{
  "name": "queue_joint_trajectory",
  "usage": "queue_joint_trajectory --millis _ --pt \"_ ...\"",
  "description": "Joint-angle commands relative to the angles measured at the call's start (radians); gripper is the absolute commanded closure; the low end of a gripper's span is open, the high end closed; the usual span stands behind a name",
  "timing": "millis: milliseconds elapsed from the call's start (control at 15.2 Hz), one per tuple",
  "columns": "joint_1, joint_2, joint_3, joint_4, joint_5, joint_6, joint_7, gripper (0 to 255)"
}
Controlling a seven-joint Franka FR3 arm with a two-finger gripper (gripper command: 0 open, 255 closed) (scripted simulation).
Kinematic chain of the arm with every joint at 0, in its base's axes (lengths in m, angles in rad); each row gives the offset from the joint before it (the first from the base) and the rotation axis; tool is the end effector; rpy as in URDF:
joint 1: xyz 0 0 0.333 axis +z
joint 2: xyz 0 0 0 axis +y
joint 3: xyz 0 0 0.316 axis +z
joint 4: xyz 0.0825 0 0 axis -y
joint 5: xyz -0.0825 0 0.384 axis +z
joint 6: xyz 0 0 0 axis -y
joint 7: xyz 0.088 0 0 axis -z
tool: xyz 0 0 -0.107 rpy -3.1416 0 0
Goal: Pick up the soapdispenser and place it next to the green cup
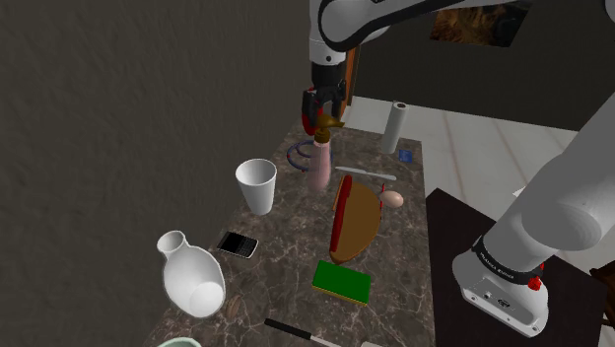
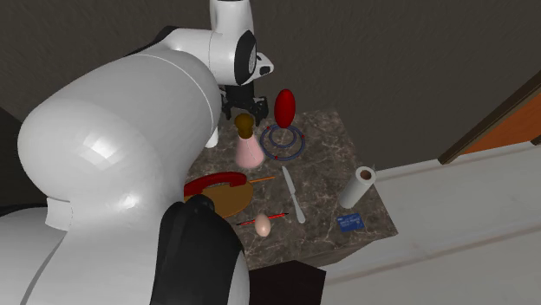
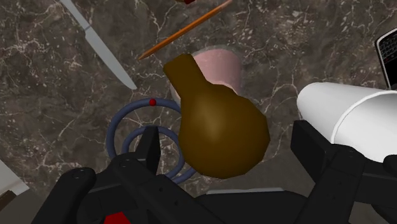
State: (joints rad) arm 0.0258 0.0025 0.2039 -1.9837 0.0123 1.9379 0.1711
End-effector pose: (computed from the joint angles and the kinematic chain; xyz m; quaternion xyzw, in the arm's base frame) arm 0.5360 0.1261 0.4582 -0.9993 -0.0269 0.0248 0.0010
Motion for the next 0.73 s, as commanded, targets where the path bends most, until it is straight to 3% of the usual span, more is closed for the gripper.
queue_joint_trajectory --millis 0,396,462,660 --pt "-0.001 -0.001 -0.001 -0.012 0.0 0.012 -0.001 0" --pt "-0.001 0.0 -0.001 -0.012 0.0 0.012 -0.001 0" --pt "-0.001 0.0 -0.001 -0.012 0.0 0.012 -0.001 255" --pt "-0.001 -0.001 -0.001 -0.012 0.0 0.012 -0.001 255"
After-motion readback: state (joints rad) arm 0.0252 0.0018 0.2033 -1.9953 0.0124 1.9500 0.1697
